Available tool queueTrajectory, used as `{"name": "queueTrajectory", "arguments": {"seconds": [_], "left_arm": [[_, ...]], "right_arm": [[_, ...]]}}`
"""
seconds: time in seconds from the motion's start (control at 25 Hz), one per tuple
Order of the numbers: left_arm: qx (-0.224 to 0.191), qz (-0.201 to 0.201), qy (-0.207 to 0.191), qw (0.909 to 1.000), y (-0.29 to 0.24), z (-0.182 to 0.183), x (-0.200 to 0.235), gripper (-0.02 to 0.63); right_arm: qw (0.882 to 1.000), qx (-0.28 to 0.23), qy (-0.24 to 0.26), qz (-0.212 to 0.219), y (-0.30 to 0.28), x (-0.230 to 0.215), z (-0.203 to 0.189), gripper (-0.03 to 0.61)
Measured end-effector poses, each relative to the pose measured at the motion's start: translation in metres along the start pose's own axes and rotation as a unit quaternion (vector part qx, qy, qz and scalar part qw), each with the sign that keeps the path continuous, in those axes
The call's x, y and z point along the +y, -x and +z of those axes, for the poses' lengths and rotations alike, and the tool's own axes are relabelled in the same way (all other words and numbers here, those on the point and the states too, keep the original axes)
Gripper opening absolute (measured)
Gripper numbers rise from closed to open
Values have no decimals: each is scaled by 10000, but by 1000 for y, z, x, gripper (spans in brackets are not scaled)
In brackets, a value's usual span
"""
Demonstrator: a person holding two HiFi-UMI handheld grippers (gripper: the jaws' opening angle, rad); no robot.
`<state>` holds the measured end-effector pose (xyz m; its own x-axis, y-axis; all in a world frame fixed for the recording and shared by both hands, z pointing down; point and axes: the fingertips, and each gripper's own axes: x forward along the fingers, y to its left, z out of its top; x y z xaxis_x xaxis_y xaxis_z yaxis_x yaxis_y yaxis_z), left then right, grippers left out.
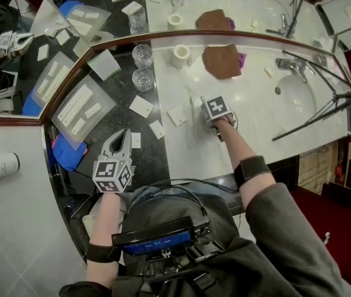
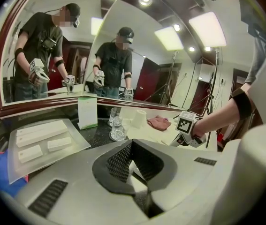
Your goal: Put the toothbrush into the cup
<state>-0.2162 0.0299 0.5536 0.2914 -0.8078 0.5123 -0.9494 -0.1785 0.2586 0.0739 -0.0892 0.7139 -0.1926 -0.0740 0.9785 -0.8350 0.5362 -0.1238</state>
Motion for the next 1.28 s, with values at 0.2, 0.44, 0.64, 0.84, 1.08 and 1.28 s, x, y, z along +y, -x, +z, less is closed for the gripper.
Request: {"name": "queueTrajectory", "arguments": {"seconds": [0.2, 0.44, 0.64, 0.84, 1.08, 1.28], "left_arm": [[12, -10, -9, 10000, 1, -2, 0, 3], [58, -19, -23, 10000, 2, -4, -1, 3], [34, -36, -43, 10000, 2, -2, -2, 3], [11, -63, -65, 10000, 1, 0, -6, 3], [-3, -91, -86, 9999, 1, 1, -8, 3], [-22, -111, -121, 9999, 1, 3, -12, 3]], "right_arm": [[9996, 157, -215, 11, -1, -3, -15, 46], [9992, -327, -71, 198, 8, 10, 1, 46], [9987, -496, 12, 154, 19, 8, 7, 46], [9969, -754, 10, 207, 38, 11, 14, 46], [9940, -1082, -40, 179, 58, 6, 12, 46], [9806, -1922, -70, 379, 86, 11, 22, 46]]}}
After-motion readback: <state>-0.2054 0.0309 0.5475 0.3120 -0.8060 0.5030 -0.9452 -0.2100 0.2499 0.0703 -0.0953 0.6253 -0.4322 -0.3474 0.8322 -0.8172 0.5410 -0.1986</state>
